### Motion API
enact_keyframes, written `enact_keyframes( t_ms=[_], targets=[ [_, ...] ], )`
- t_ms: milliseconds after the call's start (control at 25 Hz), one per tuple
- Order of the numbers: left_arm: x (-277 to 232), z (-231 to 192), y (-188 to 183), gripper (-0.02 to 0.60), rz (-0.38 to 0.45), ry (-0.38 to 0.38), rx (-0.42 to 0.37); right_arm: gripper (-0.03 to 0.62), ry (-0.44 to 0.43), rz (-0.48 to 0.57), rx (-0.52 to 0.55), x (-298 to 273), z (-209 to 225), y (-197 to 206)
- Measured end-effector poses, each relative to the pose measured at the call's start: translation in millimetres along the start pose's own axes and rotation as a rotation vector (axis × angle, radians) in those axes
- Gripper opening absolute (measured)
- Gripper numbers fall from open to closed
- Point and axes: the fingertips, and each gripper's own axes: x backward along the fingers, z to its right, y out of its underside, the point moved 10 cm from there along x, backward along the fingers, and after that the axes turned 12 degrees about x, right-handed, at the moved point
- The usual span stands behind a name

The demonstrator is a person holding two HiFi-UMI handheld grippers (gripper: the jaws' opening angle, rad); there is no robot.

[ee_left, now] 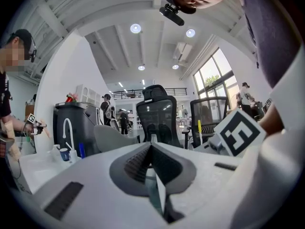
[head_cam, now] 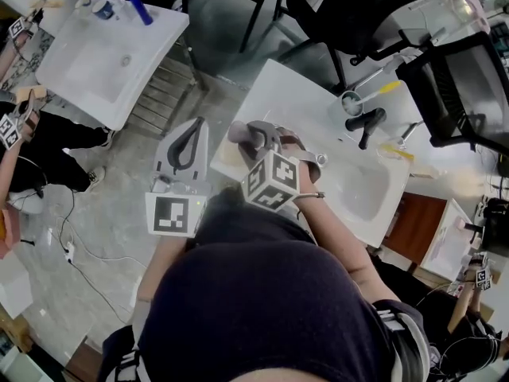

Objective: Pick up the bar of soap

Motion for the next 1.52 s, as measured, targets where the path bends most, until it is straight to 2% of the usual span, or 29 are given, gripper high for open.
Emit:
enact_keyframes(
  t_ms=[200, 680, 920, 1280, 1520],
  targets=[
    [-7, 7, -9, -0.005, 0.030, 0.040, -0.014, 0.190, 0.135, 0.042, -0.047, 33, 13, -3],
    [-17, 31, -38, -0.005, 0.103, 0.127, -0.038, 0.190, 0.523, 0.150, -0.195, 107, 39, 5],
    [-21, 41, -53, -0.005, 0.140, 0.172, -0.040, 0.190, 0.665, 0.202, -0.276, 137, 45, 11],
    [-28, 53, -69, -0.005, 0.194, 0.212, -0.045, 0.190, 0.863, 0.365, -0.498, 179, 54, 26],
    [-27, 53, -80, -0.005, 0.232, 0.210, -0.053, 0.191, 0.987, 0.434, -0.560, 202, 53, 33]
  ],
)
